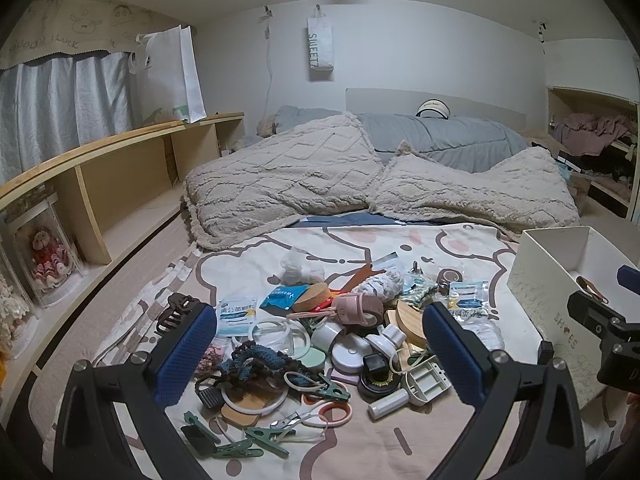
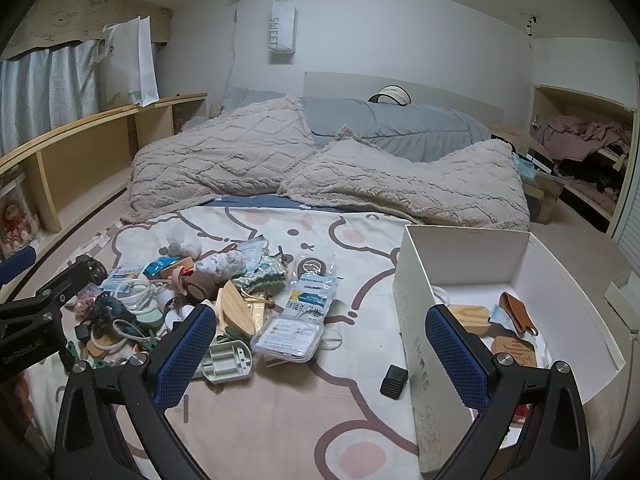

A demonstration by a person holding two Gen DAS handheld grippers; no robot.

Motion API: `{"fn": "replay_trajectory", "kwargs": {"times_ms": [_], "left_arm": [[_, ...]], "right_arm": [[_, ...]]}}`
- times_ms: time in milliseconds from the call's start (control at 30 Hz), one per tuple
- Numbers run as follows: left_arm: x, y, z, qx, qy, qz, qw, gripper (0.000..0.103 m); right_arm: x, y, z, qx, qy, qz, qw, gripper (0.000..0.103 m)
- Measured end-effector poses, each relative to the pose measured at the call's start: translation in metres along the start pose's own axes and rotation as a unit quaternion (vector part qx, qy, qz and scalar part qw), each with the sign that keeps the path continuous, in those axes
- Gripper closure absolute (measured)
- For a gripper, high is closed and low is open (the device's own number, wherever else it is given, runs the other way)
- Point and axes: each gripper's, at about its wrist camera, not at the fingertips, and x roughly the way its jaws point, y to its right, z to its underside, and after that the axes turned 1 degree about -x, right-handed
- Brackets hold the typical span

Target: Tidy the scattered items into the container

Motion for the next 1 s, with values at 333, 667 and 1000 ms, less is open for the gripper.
{"fn": "replay_trajectory", "kwargs": {"times_ms": [333, 667, 1000], "left_arm": [[0.0, 0.0, 0.0, -0.001, 0.0, 0.0, 1.0, 0.0], [0.001, -0.004, -0.001, -0.006, -0.005, -0.004, 1.0, 0.0], [0.008, -0.018, 0.0, -0.019, -0.009, -0.021, 0.9996, 0.0]], "right_arm": [[-0.001, -0.002, 0.0, -0.002, 0.002, -0.002, 1.0, 0.0], [0.003, -0.001, 0.001, 0.0, -0.005, -0.004, 1.0, 0.0], [0.011, 0.001, 0.004, 0.008, -0.013, -0.004, 1.0, 0.0]]}}
